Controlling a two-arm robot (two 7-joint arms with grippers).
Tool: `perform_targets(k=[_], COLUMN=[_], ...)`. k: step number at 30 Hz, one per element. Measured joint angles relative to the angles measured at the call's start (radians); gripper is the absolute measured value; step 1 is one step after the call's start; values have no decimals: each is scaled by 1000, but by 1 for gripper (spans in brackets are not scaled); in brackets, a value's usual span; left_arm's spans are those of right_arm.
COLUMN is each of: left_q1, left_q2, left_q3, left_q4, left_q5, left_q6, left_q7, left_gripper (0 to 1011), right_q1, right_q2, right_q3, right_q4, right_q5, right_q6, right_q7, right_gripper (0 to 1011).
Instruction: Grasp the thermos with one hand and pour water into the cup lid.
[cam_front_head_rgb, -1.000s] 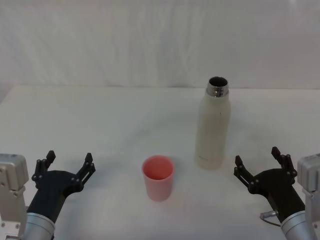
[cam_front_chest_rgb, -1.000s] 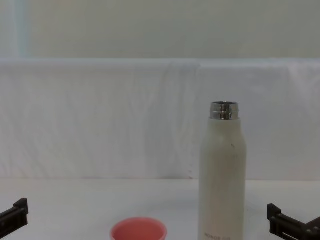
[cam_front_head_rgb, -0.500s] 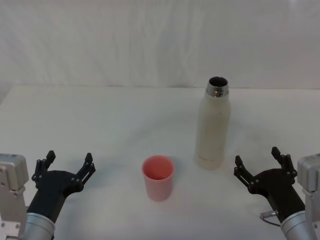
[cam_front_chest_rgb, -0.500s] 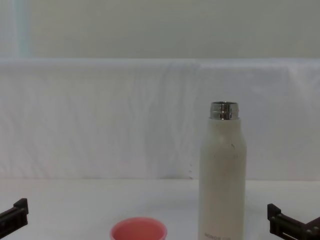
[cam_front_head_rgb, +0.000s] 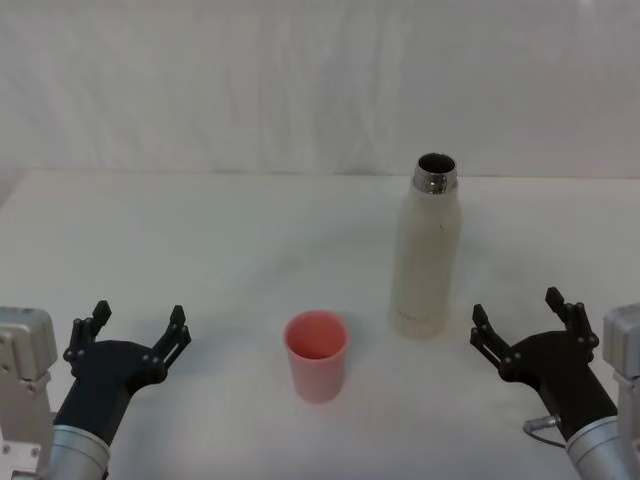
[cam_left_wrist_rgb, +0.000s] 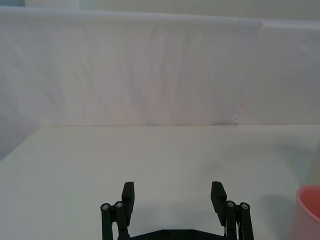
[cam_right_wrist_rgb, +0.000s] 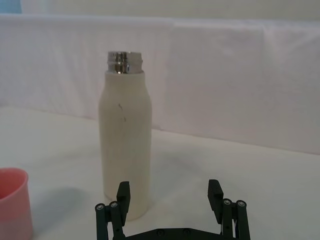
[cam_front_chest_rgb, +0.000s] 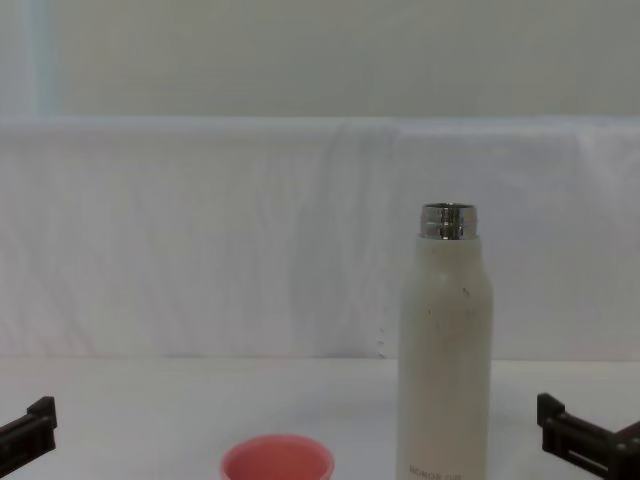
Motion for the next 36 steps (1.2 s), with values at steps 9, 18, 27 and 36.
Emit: perform_targets(k=[9, 18, 27, 36], left_q1=[0, 0, 0, 0], left_q2=[0, 0, 0, 0], left_q3=[0, 0, 0, 0], left_q4=[0, 0, 0, 0], left_q5=[0, 0, 0, 0], left_q6=[0, 0, 0, 0], left_q7=[0, 0, 0, 0], left_gripper=[1001, 1001, 1001, 1001], right_q1=[-10, 11, 49, 99], right_q2=[-3, 14, 27, 33], right_q3=[24, 34, 37, 27], right_q4=[-44, -67, -57, -22], right_q5=[25, 48, 82, 113], right_q6=[28, 107, 152, 181], right_q7=[68, 154, 204, 227], right_gripper=[1002, 1002, 1002, 1002])
